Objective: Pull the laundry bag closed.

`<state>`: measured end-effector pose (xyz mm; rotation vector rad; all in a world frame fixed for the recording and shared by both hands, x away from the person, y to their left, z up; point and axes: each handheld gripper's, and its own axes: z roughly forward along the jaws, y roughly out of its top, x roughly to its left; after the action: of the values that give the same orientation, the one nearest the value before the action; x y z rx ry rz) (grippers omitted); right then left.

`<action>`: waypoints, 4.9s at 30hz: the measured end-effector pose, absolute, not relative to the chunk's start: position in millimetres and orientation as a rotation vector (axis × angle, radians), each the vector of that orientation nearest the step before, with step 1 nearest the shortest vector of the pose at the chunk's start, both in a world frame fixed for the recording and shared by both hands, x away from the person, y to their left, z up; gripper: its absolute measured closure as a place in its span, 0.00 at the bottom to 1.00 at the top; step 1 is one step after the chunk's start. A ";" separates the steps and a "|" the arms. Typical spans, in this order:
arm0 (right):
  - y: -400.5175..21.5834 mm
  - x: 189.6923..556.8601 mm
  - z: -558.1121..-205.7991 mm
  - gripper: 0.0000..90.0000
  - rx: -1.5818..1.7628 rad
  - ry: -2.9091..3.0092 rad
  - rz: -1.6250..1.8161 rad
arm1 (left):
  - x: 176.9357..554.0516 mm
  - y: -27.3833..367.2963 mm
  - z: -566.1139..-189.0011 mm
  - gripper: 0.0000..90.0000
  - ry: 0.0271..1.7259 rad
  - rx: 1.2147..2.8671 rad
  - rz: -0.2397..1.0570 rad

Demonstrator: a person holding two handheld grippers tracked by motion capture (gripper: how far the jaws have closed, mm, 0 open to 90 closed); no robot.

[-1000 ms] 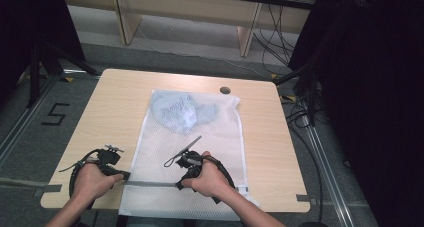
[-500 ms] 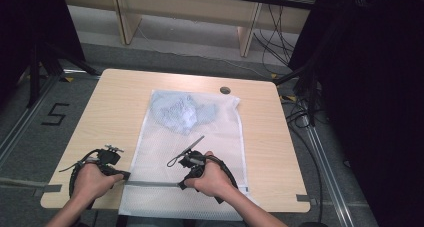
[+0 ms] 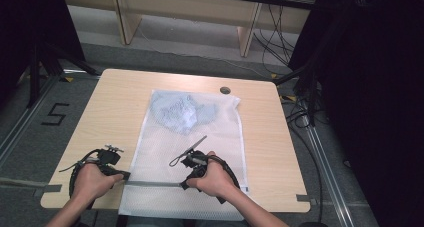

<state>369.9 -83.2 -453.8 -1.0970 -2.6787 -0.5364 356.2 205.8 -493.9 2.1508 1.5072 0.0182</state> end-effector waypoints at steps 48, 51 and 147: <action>-103.3 370.0 -451.9 0.97 -1.154 -2.640 -0.537 | 356.7 206.8 -494.0 1.00 1.488 2.164 0.026; -105.7 370.8 -452.0 0.97 -1.137 -2.654 -0.531 | 356.6 206.6 -494.0 1.00 1.491 2.163 0.025; -150.5 367.9 -448.7 0.97 -1.260 -2.583 -0.560 | 356.5 206.2 -493.9 1.00 1.491 2.164 0.029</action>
<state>367.9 -150.5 -448.7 -1.2600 -2.5828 -0.5601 356.5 206.2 -493.9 2.1636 1.4912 0.0293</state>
